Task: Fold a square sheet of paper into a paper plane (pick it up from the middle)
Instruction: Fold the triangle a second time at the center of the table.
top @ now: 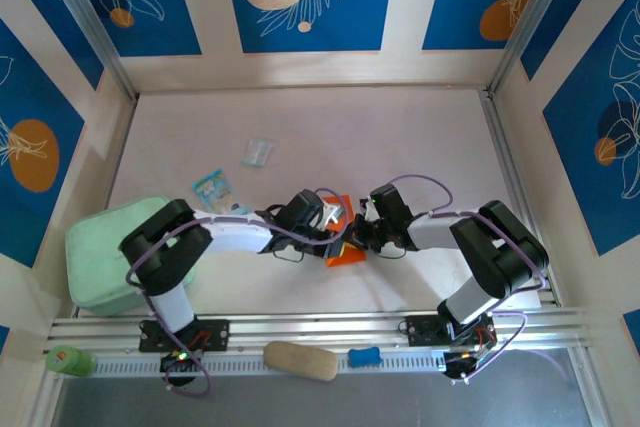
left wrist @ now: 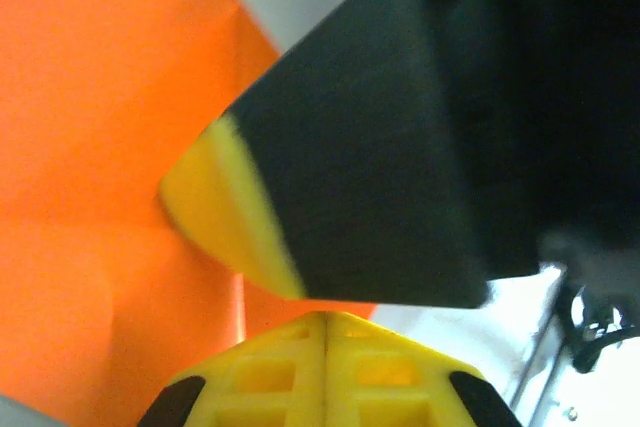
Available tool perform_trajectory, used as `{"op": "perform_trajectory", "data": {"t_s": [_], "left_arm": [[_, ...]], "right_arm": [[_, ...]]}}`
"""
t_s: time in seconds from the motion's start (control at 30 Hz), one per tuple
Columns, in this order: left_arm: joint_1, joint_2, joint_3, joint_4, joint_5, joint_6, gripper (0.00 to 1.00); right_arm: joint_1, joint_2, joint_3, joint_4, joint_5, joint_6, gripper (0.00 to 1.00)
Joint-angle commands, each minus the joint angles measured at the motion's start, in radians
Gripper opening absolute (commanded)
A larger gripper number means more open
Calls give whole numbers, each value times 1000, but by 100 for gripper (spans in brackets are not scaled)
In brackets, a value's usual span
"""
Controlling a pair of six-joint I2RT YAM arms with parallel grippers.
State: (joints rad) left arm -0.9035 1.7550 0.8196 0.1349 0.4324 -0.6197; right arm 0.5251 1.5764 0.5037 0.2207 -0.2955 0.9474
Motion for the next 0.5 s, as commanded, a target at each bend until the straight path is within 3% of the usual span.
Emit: {"op": "perform_trajectory", "data": {"t_s": [0.0, 0.23, 0.47], "left_arm": [[3, 35, -51, -13, 56, 8, 4], [-2, -20, -257, 81, 74, -62, 4], [-5, -126, -274, 20, 70, -25, 4]], "right_arm": [[-7, 11, -8, -99, 44, -5, 0], [-14, 2, -7, -109, 43, -7, 0], [-16, -3, -7, -110, 43, -8, 0]]}}
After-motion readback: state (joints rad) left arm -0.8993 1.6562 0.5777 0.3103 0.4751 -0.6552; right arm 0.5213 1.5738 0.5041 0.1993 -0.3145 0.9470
